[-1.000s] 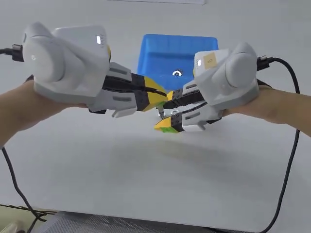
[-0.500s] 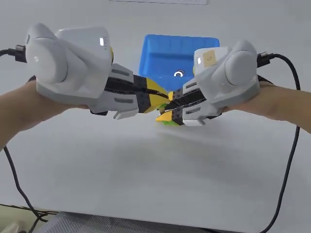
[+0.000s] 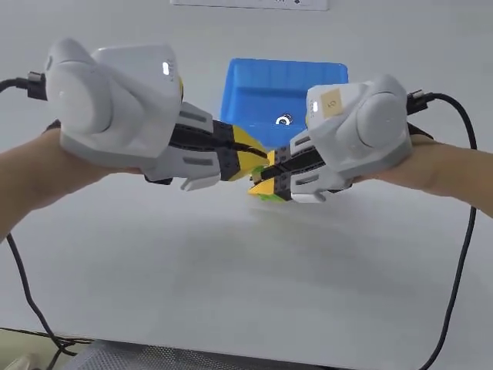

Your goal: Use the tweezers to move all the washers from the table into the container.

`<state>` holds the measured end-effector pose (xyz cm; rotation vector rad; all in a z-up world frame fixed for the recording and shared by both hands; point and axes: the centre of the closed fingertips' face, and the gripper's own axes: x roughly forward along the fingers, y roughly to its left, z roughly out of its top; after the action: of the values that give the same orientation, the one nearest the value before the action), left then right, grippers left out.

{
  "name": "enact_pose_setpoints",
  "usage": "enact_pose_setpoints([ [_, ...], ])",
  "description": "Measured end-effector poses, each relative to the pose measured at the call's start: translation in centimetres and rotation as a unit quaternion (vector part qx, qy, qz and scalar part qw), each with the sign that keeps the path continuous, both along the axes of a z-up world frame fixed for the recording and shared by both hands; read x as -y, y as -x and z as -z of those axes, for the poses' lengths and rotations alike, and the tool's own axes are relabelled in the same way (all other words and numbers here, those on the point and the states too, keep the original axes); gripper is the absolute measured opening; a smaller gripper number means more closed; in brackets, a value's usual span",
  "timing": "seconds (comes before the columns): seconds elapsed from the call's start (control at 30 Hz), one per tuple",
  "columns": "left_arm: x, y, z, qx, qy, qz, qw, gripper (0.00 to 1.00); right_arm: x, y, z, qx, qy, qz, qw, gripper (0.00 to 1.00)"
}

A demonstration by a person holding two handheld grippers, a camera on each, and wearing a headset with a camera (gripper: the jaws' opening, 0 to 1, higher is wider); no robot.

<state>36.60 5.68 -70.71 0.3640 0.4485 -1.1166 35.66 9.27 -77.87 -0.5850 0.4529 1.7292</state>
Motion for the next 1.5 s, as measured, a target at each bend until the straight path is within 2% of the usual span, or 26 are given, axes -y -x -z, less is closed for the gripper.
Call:
enact_pose_setpoints([
  [0.2,0.1,0.0,-0.1,-0.015,0.005,-0.002,0.9999,0.1,0.0,-0.1,0.0,0.004,-0.004,0.004,1.0,0.1],
  [0.33,0.3,0.2,-0.1,-0.019,-0.001,0.004,0.9998,0.13,0.1,-0.1,0.0,0.0,-0.008,0.009,0.9999,0.1],
  [0.6,0.5,0.2,0.1,-0.016,-0.013,0.006,0.9998,0.16,0.2,-0.1,0.0,0.002,-0.008,0.009,0.9999,0.1],
  [0.63,0.4,0.0,0.0,-0.007,-0.015,0.002,0.9999,0.16,0.2,-0.1,0.0,0.003,-0.008,0.008,0.9999,0.1],
  [0.83,-0.3,-0.1,0.1,-0.011,-0.018,-0.004,0.9998,0.17,0.3,-0.1,0.0,0.002,-0.009,0.012,0.9999,0.1],
  [0.93,-0.6,0.1,0.3,-0.015,-0.024,-0.007,0.9996,0.2,0.3,0.0,0.0,0.001,-0.009,0.012,0.9999,0.1],
  [1.13,-1.4,0.7,0.8,-0.037,-0.034,-0.018,0.9986,0.28,0.2,-0.2,-0.4,0.0,-0.014,0.018,0.9997,0.1],
  [1.43,-2.7,1.6,0.4,-0.048,-0.028,-0.049,0.9973,0.39,0.4,-0.8,-1.6,-0.003,-0.026,0.036,0.999,0.1],
  [1.5,-3.0,1.8,0.2,-0.05,-0.02,-0.059,0.9968,0.42,0.5,-0.8,-1.9,-0.002,-0.029,0.039,0.9988,0.1],
])
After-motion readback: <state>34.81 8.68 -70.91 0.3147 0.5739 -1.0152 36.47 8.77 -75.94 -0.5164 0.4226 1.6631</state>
